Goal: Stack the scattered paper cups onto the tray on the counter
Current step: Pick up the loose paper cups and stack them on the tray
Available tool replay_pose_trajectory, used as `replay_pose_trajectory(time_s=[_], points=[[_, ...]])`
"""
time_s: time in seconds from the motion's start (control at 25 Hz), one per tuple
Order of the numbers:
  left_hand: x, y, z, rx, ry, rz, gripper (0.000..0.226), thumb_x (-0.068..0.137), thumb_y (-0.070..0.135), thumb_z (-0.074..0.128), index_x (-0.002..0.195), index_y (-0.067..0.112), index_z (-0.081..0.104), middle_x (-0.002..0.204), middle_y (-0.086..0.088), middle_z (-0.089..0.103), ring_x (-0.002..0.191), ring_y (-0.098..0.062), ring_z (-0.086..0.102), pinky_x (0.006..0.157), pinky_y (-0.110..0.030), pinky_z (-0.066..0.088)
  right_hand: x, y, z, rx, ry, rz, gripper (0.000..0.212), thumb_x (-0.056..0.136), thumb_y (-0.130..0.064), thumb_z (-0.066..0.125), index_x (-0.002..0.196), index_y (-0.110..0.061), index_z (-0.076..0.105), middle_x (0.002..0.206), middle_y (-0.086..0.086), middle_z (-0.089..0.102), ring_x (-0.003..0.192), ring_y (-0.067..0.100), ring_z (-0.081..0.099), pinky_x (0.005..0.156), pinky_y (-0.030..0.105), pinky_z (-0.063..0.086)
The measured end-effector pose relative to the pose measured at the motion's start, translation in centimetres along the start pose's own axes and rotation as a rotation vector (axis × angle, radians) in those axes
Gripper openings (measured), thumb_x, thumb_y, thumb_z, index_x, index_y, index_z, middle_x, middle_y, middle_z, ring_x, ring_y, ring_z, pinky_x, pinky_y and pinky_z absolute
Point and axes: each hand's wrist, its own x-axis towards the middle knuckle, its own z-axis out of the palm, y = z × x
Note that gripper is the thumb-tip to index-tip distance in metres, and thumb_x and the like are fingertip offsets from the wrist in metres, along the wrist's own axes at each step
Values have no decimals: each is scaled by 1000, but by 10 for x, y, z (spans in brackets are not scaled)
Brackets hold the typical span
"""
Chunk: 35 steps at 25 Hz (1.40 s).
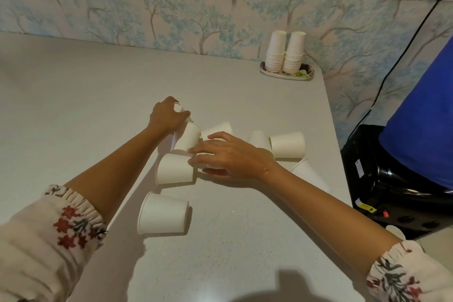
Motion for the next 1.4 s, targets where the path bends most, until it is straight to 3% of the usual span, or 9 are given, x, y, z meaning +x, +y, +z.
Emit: replay_pose_trajectory(time_s=[0.2,0.36,0.4,0.48,0.6,0.8,0.88,1.16,1.4], points=[[12,1,16,-120,90,72,57,88,41,66,134,10,51,131,-16,58,114,-33,58,90,-35,46,9,4,-19,40,110,107,49,91,-44,65,130,-15,63,140,5,58,133,23,50,114,44,31],[23,-2,23,-190,76,109,61,88,44,67,137,13,48,132,-15,56,117,-33,56,95,-41,47,-36,11,-71,91,394,704,60,87,-64,56,138,-33,47,145,-11,45,143,15,28,116,40,18],[24,-2,25,-209,77,112,62,88,44,67,138,13,47,133,-15,55,118,-32,55,96,-41,46,-55,16,-83,15,360,905,63,86,-66,54,140,-34,43,147,-8,40,144,19,23,115,46,18],[27,2,28,-240,87,112,63,88,44,66,138,13,47,136,-15,54,120,-32,54,97,-40,45,-88,21,-99,-74,85,1371,77,86,-70,51,149,-32,28,158,4,21,148,35,7,113,64,18],[31,11,32,-237,80,129,62,88,44,67,138,13,48,135,-15,54,122,-32,53,97,-37,43,-119,10,-96,129,-360,1820,89,90,-68,48,157,-28,4,163,9,-17,144,51,-16,105,78,20],[33,16,38,-211,68,146,62,88,43,67,138,13,47,135,-17,54,121,-36,53,97,-42,45,-128,-4,-77,59,-365,1851,72,96,-23,58,153,-26,15,161,11,-10,144,46,10,100,64,41],[32,16,38,-210,68,151,62,88,43,67,138,13,47,135,-18,54,121,-36,53,97,-42,45,-123,-6,-74,22,-357,1811,71,94,-15,58,151,-24,17,160,12,-6,140,44,19,98,59,45],[28,23,44,-264,94,149,60,89,43,65,138,11,47,135,-18,53,124,-35,51,99,-40,43,-100,2,-54,-54,-322,1706,79,89,-14,66,150,-26,17,158,13,1,132,39,32,95,50,47],[32,41,60,-374,105,115,57,89,45,64,133,13,50,135,-17,55,127,-31,50,96,-31,39,-93,30,-40,28,-94,1593,70,94,-19,62,149,-29,20,153,10,16,125,34,40,98,49,46]])
